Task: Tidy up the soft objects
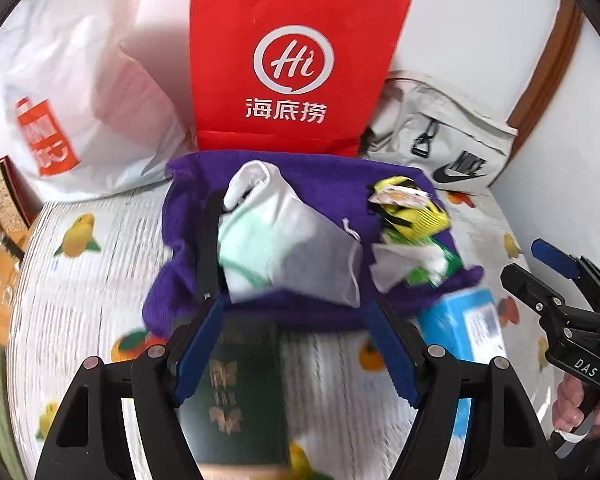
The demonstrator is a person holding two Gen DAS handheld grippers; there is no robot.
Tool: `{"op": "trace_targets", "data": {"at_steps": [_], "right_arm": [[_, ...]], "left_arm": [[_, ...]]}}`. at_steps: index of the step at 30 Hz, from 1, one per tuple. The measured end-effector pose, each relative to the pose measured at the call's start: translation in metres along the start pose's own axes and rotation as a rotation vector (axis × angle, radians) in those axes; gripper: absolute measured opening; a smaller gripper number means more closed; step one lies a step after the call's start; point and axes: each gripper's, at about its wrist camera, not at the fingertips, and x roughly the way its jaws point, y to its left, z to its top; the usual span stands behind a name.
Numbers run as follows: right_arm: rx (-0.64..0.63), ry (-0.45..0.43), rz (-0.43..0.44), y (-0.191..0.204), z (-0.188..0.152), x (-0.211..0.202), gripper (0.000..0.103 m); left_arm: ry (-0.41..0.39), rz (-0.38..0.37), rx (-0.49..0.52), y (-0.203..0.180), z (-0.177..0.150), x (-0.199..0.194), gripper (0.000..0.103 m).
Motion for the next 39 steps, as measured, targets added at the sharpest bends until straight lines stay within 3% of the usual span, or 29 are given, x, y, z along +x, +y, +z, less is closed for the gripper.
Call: {"op": "trace_targets", "data": {"at_steps": [4,8,10,16,20,24,28,39], "right_arm": [[0.014,-0.014,-0.025,0.006,-0.02,-0.037,0.083],[0.048,-0.071,0.009,0.007,-0.043,-0.08,0.097],[0.067,-0.088,0.0,0.008,-0.053,-0.098,0.097],[0.087,-0.128,-0.04,0.013,-0.084,-0.146,0.102],[0.111,-0.139,-0.05,0.016,-0.108,-0.173,0.102],[0.13,-0.155,-0.051,0.019,-0.129,-0.193,0.102],[0.133,-0.148,-0.078,0.024,-0.145,-0.205,0.102],[0.15,-0.169,-0.098,0.024,-0.166,-0.225,0.102]], "left_arm": [[-0.025,-0.003,0.002,-0.006,-0.025,-0.03,0.074],[-0.074,-0.006,0.003,-0.006,-0.053,-0.068,0.074],[-0.094,0.007,-0.006,-0.004,-0.065,-0.083,0.076],[-0.139,0.044,-0.009,-0.006,-0.101,-0.125,0.1],[-0.174,0.106,0.009,-0.013,-0.124,-0.148,0.102],[-0.192,0.091,-0.006,-0.018,-0.144,-0.165,0.102],[-0.222,0.126,0.008,-0.025,-0.16,-0.177,0.102],[-0.265,0.154,0.035,-0.04,-0.175,-0.196,0.102]]}}
